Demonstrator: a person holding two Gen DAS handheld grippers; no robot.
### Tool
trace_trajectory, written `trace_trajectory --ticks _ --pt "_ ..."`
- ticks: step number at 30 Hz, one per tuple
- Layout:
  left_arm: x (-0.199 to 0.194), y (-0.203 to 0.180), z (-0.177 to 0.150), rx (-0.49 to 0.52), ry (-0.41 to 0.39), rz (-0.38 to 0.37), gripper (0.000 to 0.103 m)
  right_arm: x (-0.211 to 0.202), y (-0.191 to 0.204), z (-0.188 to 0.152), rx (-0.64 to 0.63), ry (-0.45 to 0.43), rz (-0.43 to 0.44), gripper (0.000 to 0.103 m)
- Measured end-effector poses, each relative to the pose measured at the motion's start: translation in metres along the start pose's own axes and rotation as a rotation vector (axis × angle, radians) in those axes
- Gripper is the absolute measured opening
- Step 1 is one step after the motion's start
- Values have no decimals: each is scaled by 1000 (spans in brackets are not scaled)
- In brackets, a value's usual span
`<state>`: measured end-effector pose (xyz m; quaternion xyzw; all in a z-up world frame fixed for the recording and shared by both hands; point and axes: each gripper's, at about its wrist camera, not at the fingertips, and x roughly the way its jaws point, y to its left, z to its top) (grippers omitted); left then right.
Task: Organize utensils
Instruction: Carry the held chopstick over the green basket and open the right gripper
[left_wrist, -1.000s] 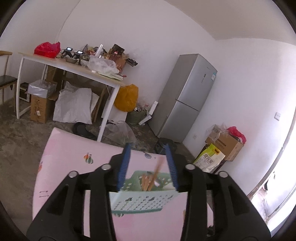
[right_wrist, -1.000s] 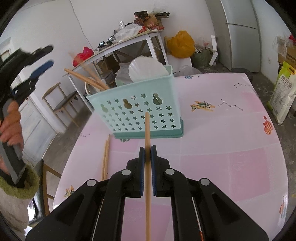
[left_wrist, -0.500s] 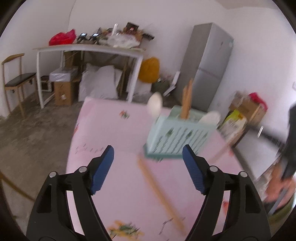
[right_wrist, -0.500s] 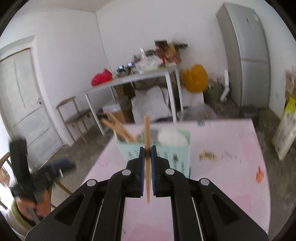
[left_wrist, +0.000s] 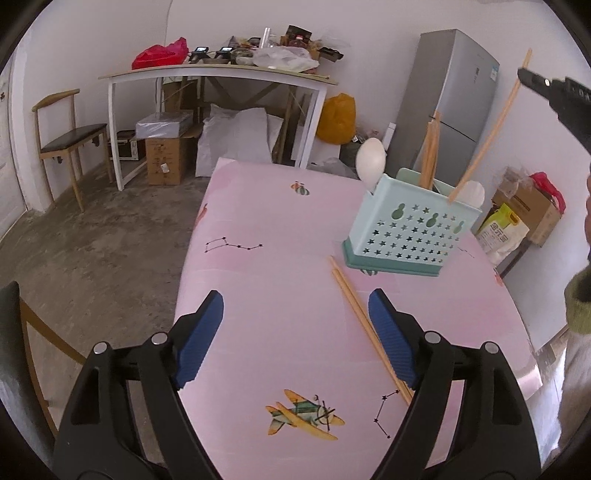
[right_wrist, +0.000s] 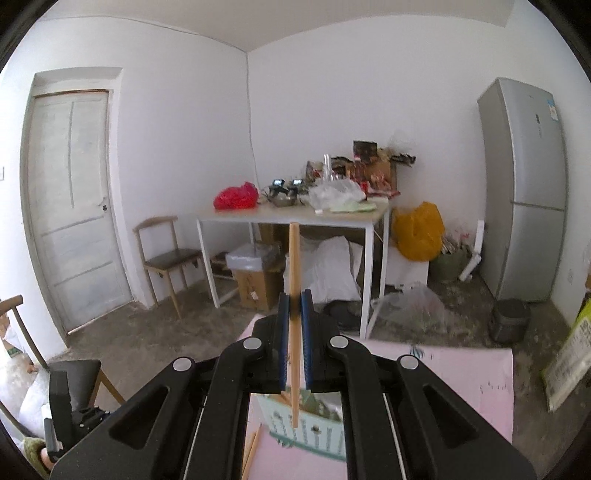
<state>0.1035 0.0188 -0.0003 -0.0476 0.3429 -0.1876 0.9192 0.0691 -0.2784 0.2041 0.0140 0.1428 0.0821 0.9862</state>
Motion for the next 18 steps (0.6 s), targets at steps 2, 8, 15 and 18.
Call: trace_trajectory --ticks 2,8,15,18 --pt "-1 2 -1 -4 -2 3 77 3 4 5 -18 -9 -2 7" --pt "7 5 -2 -23 19 11 78 22 13 4 -87 -9 -34 7" --pt "10 6 -4 -31 28 17 78 51 23 -35 -210 42 -93 7" --pt "12 6 -4 -30 34 22 78 58 22 -55 -234 101 -124 12"
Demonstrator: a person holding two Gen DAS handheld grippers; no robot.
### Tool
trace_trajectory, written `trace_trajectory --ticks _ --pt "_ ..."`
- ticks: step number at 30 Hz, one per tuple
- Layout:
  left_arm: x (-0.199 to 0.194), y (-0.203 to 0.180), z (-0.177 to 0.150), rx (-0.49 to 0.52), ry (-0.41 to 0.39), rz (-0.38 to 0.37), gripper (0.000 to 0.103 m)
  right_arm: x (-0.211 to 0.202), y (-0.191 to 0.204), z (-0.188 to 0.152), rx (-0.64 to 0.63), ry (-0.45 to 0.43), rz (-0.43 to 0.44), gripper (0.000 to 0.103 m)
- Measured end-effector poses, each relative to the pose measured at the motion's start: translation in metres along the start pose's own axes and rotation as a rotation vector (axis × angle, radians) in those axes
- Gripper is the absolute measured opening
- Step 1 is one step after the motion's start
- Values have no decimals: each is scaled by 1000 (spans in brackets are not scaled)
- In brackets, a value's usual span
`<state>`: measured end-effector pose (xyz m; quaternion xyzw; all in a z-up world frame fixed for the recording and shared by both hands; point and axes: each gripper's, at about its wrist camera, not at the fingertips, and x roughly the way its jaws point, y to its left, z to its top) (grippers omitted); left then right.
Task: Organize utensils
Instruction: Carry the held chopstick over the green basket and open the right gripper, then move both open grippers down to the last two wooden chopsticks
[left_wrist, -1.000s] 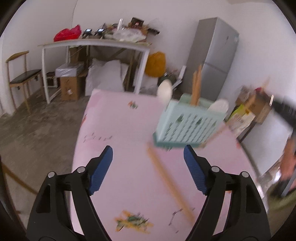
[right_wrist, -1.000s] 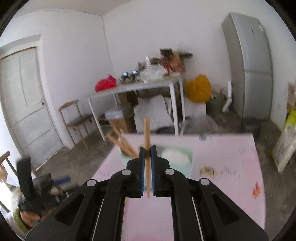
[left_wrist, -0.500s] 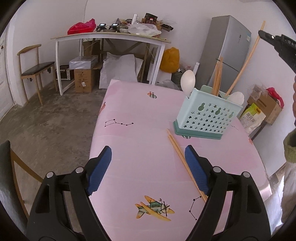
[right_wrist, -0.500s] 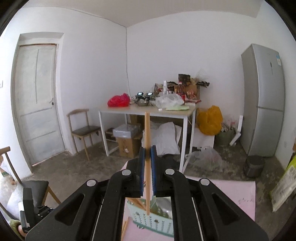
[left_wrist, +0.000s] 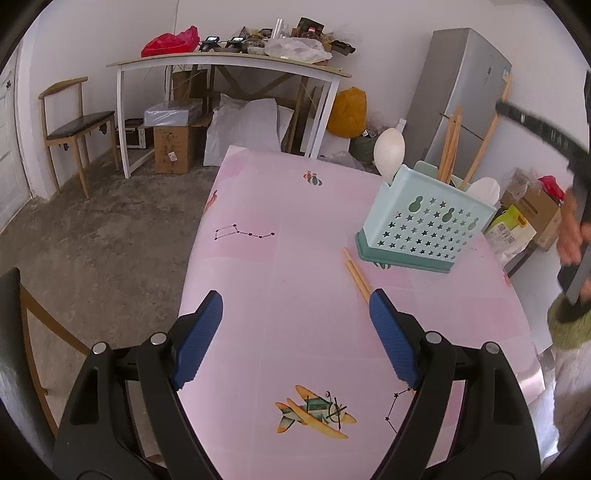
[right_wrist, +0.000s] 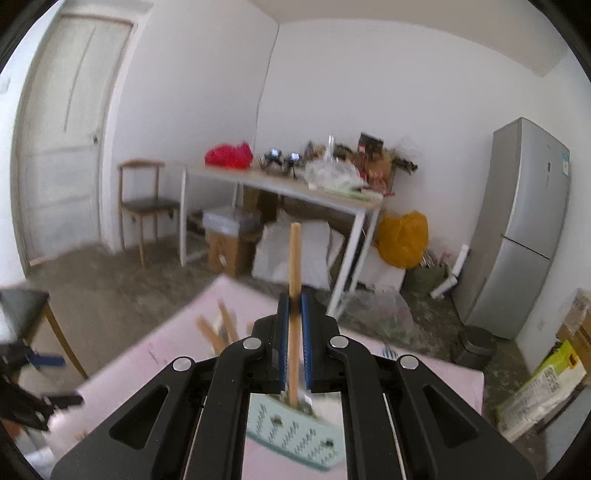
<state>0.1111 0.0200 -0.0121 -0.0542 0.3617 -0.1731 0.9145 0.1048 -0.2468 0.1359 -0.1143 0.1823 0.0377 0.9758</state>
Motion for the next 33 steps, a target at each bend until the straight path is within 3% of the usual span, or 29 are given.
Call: trace_trajectory --ticks 1,3,8,14,17,26,29,33 --pt "1 0 0 1 3 2 78 1 -1 -7 3 24 -15 18" --pt "3 0 -1 3 10 5 78 -1 -7 -17 35 42 -22 49" --pt "11 -4 -5 15 36 14 81 -31 -33 -40 170 21 -35 66" --pt "25 -18 -13 59 81 23 83 -65 -63 -75 398 17 -40 69" --pt "33 -30 -20 97 111 25 83 -70 -66 -100 497 63 -26 70" --pt "68 -83 -37 243 212 47 83 -23 -20 -189 551 487 12 71" --pt "79 -97 -41 291 237 75 83 -15 -7 -209 576 567 32 71" --pt "86 -107 -49 338 257 108 83 -11 1 -220 567 611 42 71"
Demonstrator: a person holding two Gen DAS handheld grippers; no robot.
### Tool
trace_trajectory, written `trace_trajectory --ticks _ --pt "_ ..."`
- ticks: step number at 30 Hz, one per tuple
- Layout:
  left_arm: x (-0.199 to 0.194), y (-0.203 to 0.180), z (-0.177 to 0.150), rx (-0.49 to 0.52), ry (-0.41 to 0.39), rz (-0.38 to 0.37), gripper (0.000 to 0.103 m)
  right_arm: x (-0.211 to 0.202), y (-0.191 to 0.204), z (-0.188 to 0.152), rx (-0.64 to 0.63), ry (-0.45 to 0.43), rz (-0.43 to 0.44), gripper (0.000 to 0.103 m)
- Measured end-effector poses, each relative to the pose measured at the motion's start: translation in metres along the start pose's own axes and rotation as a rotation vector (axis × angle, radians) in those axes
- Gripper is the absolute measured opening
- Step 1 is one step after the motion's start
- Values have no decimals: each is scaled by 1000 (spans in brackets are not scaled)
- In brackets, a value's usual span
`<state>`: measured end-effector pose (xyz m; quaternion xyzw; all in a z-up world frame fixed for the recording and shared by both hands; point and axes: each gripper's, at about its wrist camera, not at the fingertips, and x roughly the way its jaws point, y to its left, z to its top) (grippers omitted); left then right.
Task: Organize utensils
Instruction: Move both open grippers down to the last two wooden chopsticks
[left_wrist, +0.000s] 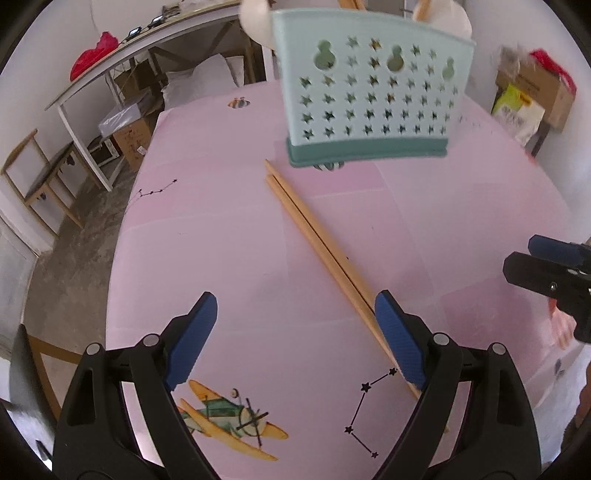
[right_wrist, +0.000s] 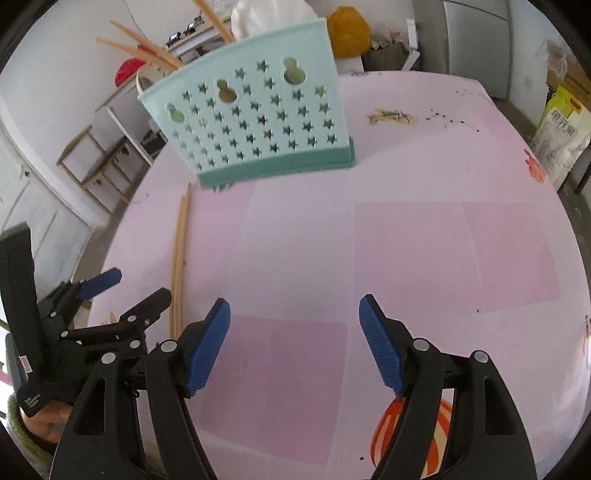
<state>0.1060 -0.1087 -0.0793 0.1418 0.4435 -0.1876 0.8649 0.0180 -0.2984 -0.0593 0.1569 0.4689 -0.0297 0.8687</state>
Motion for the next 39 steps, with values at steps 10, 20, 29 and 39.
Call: trace_trajectory --ticks 10,20,29,39 --pt "-3 0 -2 -8 4 17 84 3 -5 2 20 18 20 71" --pt "-2 4 -3 -14 25 24 84 10 2 0 5 47 35 71" --pt "2 11 -4 -28 40 36 84 12 5 1 2 55 39 71" --pt "4 13 -4 -34 44 39 84 15 5 0 4 66 40 72"
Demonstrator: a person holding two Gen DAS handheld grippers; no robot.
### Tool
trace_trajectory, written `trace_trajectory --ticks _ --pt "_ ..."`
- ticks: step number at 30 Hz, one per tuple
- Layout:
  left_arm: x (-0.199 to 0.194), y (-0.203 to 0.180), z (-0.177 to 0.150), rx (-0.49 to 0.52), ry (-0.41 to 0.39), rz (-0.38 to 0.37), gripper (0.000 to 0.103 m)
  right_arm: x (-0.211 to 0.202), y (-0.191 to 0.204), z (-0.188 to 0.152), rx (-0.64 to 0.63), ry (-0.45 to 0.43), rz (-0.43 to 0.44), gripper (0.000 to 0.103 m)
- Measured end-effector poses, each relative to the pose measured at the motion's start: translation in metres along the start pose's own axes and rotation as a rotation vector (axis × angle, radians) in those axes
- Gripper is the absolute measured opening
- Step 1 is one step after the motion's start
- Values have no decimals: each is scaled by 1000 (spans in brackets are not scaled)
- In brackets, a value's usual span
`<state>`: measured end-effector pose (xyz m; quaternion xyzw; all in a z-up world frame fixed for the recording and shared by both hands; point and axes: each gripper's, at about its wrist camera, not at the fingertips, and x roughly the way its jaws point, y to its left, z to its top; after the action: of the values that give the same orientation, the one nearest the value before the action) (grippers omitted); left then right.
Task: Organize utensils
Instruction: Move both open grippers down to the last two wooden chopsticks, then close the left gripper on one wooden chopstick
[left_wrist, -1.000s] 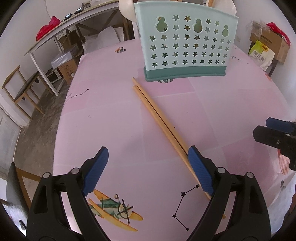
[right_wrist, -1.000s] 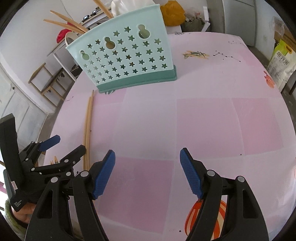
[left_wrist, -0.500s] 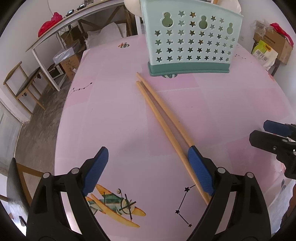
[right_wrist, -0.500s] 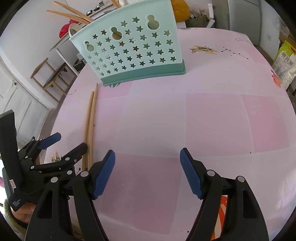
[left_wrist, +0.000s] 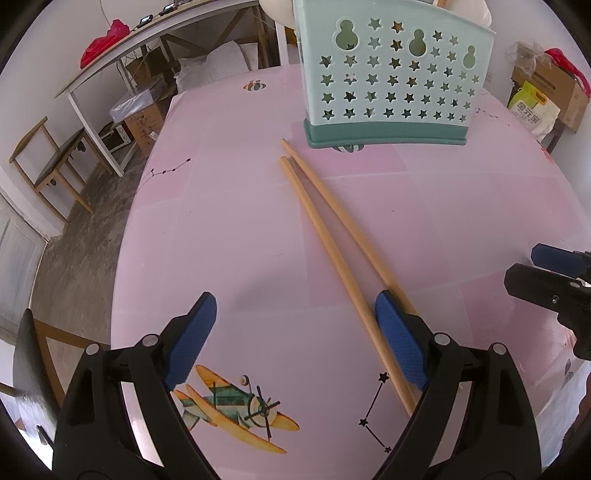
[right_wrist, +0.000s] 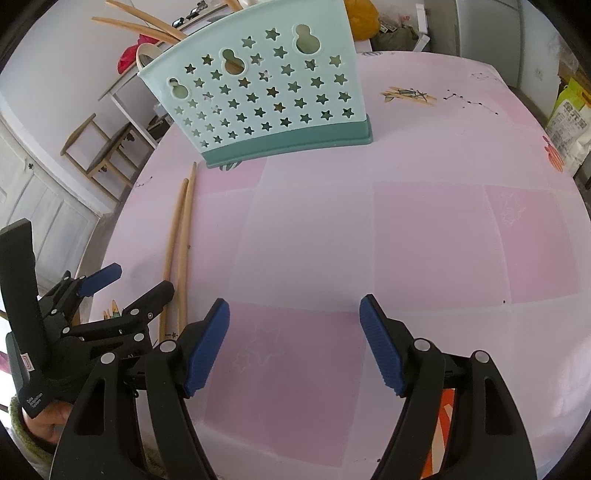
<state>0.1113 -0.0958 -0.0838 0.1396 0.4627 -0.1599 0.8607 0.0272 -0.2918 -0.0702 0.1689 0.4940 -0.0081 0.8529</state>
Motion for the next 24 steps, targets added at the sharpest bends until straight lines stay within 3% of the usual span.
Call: trace_trajectory --ticks 5,8,14,19,24 --pt "-1 3 -1 9 -21 14 84 1 1 -1 -2 4 1 72" --pt "-3 9 -3 8 -38 12 76 1 1 -1 -3 2 0 72" --pt "-4 23 -7 -15 -48 -3 45 0 0 -1 -3 2 1 72" --pt "-5 26 -10 -4 -41 -6 6 -1 2 0 -7 -1 6 72" --pt "-11 28 -20 -8 -24 -17 5 -1 3 -2 -14 6 6 72"
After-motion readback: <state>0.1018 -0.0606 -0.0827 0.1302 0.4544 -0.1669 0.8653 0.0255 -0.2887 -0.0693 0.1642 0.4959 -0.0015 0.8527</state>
